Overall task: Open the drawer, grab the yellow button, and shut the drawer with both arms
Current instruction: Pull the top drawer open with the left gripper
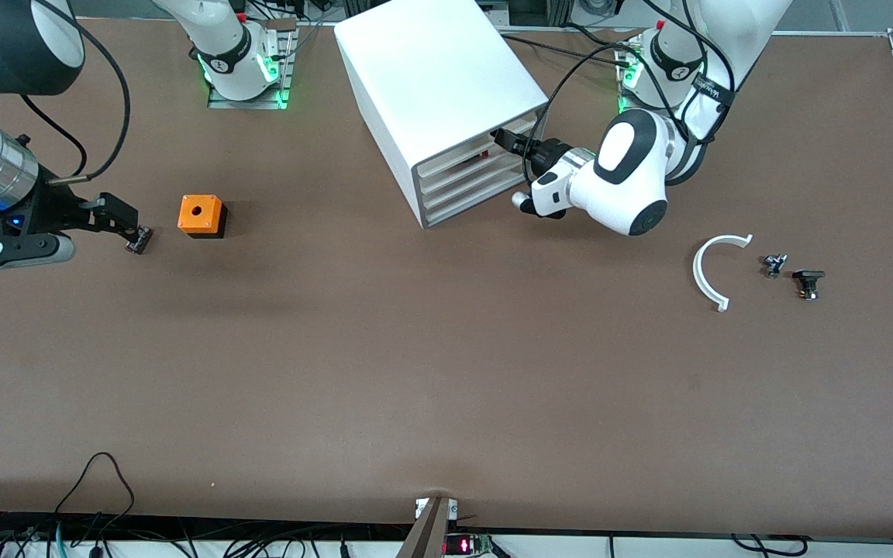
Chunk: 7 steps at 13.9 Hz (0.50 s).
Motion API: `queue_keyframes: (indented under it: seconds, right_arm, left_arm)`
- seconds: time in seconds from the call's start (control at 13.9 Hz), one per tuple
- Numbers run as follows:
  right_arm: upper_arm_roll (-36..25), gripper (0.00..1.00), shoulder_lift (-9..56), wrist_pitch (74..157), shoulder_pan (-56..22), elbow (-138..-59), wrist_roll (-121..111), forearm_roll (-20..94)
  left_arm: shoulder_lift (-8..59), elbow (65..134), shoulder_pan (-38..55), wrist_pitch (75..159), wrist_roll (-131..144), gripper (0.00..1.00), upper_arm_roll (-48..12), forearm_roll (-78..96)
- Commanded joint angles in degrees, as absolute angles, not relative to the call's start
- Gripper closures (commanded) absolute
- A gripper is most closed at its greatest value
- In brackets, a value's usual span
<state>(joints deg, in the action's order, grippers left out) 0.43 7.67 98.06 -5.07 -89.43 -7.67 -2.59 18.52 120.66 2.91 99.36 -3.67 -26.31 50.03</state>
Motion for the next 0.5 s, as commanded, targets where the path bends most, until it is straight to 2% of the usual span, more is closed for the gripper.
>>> queue_keyframes:
  seconds: [0.0, 0.43]
  right_arm:
    - [0.26, 0.0, 7.29, 97.29, -4.83, -89.12, -15.98, -2.46]
    - [0.17, 0.0, 7.56, 96.24, -4.75, -88.68, -24.07, -1.33]
  left_arm:
    - [17.05, 122.7, 1.41, 102.55, -4.13, 1.0, -26.55, 50.63]
    - [16.7, 119.45, -0.09, 104.68, -4.13, 1.0, -19.96, 50.62]
